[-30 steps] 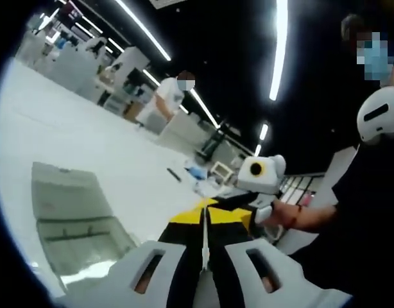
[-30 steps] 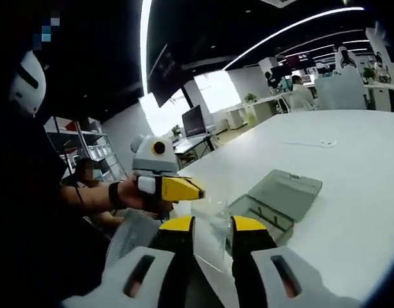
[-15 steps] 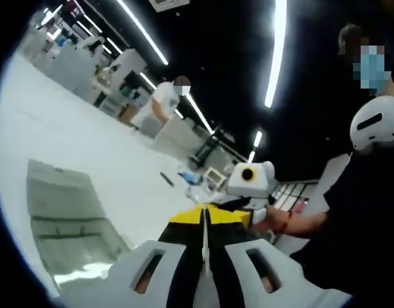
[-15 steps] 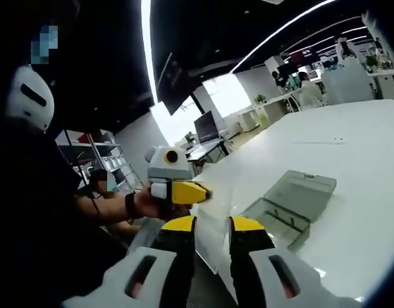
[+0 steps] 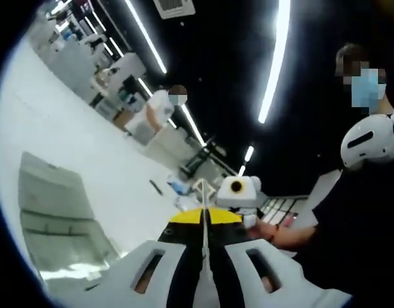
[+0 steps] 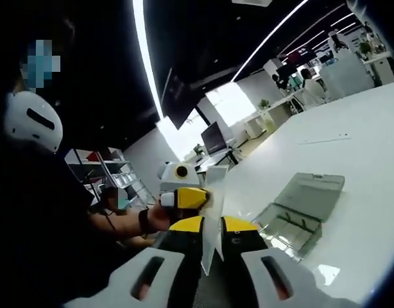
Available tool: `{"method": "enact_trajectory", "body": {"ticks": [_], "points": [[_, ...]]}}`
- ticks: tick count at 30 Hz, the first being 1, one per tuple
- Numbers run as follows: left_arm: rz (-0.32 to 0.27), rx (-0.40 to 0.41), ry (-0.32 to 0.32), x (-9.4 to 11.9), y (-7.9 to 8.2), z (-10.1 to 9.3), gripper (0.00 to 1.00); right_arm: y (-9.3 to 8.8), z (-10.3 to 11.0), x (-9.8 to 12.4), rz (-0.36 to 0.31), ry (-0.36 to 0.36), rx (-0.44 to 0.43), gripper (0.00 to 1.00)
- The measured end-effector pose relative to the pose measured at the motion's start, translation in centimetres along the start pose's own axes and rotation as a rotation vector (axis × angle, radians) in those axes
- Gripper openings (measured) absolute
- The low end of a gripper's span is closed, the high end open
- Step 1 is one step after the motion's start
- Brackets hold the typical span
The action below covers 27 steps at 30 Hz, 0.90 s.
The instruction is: Insert the divider into the dual guide fixture by aligning both edges with the guide slots and pushing it downward to the bottom, including one-sided entry, uneven engagement, binding, and posture correction.
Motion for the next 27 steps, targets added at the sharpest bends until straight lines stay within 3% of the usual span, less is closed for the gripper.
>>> {"method": "enact_trajectory", "body": {"ticks": [11,17,27], "points": [[-0.009,0.028,-0.026,-0.1,-0.06,-0.24,0.0,-0.03,0.38,-0.07,0.016,0.042,-0.032,0.03],[-0.032,0.057,-0.025,-0.19,0.02,-0.11,0.0,0.29,0.55,-0.08,-0.02,0.048,-0.099,0.01],[-0.046,0.064,-0.072,-0.19,0.04,-0.36,0.0,0.24,0.98,-0.25,-0.001,0.043,-0.1,0.01]]}}
Point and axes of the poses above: the point that each gripper's makers call its tool centre point, and the gripper's own axes: x roughly backward along the fingers, z roughly to its left, y roughly out of its top, the point moved 10 cm from there along x, roughly backward along the fingers, and after that the axes turned 11 degrees about -z, right-handed, at the moved point
